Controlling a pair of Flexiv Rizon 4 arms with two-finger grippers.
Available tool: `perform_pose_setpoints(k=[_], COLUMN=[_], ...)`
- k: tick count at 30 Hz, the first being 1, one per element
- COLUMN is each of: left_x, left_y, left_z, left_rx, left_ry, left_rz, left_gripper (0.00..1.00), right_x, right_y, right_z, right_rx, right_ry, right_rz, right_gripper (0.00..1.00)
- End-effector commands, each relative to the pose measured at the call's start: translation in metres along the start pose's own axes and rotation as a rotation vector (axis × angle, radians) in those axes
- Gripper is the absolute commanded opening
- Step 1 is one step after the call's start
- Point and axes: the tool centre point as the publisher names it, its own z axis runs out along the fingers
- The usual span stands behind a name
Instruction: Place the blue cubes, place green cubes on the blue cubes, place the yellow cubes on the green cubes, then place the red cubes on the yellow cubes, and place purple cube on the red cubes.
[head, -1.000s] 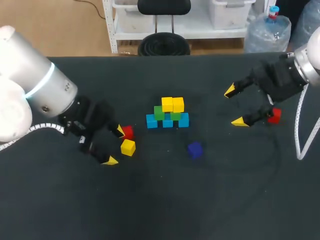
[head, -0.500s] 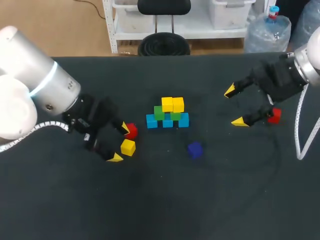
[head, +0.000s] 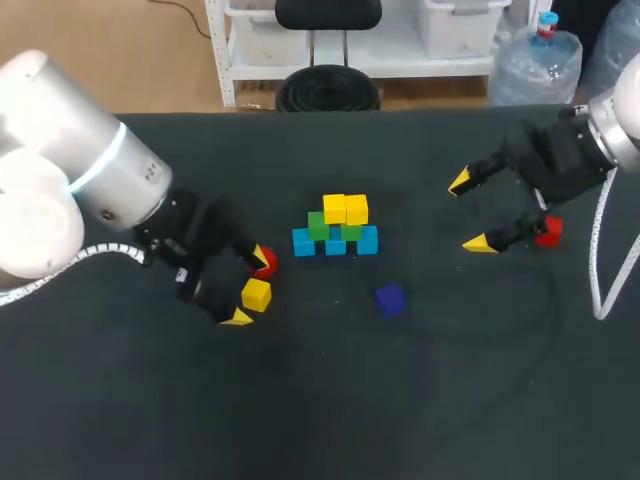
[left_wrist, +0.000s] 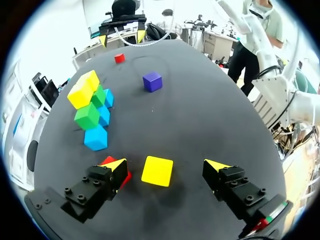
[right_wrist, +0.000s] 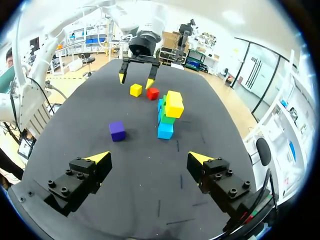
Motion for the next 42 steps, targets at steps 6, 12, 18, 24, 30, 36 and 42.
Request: perform_pose_setpoints(k=[6, 12, 18, 24, 30, 36, 42], left_x=[0.0019, 0.0032, 0.0048, 0.0043, 0.0043, 0.0070, 0.0099], left_y=[0.0039, 0.0052, 0.0067, 0.0069, 0.0088, 0.0104, 0.0113], left_z=[0.0059, 0.0052, 0.0049, 0.0066, 0.0083, 0.0095, 0.0083], left_rx=[0.023, 0.039, 0.055, 0.071, 0.077, 0.081, 0.081], left_ry=[0.005, 0.019, 0.028, 0.029, 0.029, 0.032, 0.035], left_rz=[0.062, 0.115, 0.136, 0.156, 0.162, 0.161, 0.154], left_gripper=[0.91, 0.89, 0.88, 0.82, 0.79, 0.64, 0.47], right_x=[0.0005, 0.0005, 0.0005, 0.0005, 0.0005, 0.0005, 0.0005], right_y=[-0.0007, -0.0007, -0.0007, -0.0007, -0.0007, -0.0007, -0.0007], right_z=[0.0005, 0.0005, 0.0005, 0.0005, 0.0005, 0.0005, 0.0005], right_rx=[-0.001, -0.001, -0.001, -0.001, -0.001, -0.001, -0.001], right_ry=[-0.002, -0.002, -0.002, -0.002, -0.002, -0.002, -0.002], right_rz=[-0.001, -0.001, -0.001, -0.001, -0.001, -0.001, -0.001], right_gripper=[1.00, 1.00, 1.00, 1.00, 1.00, 1.00, 1.00])
